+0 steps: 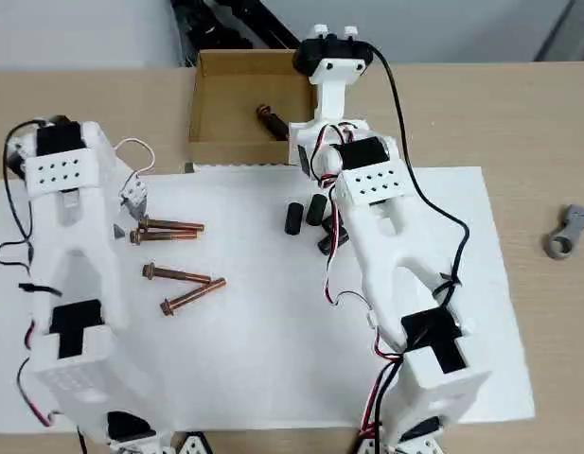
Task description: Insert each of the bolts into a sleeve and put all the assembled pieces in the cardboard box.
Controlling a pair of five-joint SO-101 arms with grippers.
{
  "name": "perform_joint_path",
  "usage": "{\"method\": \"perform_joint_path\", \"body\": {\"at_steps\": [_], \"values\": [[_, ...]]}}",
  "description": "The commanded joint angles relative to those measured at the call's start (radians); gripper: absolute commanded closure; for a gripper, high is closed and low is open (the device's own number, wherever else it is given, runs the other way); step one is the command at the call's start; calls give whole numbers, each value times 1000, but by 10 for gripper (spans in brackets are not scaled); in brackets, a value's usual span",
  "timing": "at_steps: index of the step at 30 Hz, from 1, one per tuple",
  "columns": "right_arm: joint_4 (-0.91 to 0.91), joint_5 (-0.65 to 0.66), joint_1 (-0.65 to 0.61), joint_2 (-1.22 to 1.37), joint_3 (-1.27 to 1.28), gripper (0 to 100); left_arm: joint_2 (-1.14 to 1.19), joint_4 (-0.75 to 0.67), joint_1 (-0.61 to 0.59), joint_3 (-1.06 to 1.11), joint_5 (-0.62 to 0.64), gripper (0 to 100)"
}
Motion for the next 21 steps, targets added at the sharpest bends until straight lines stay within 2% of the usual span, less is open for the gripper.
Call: {"method": "perform_joint_path", "body": {"at_steps": [1, 5, 16, 21], "values": [[5, -6, -4, -62, -28, 839, 2, 11, 6, -44, 21, 895], [5, -6, -5, -61, -28, 839, 3, 11, 9, -44, 29, 895], [13, -11, -5, -62, -15, 840, 5, -57, 106, -114, 166, 885], [7, -11, -7, -71, 43, 838, 5, -57, 94, -111, 229, 884]]}}
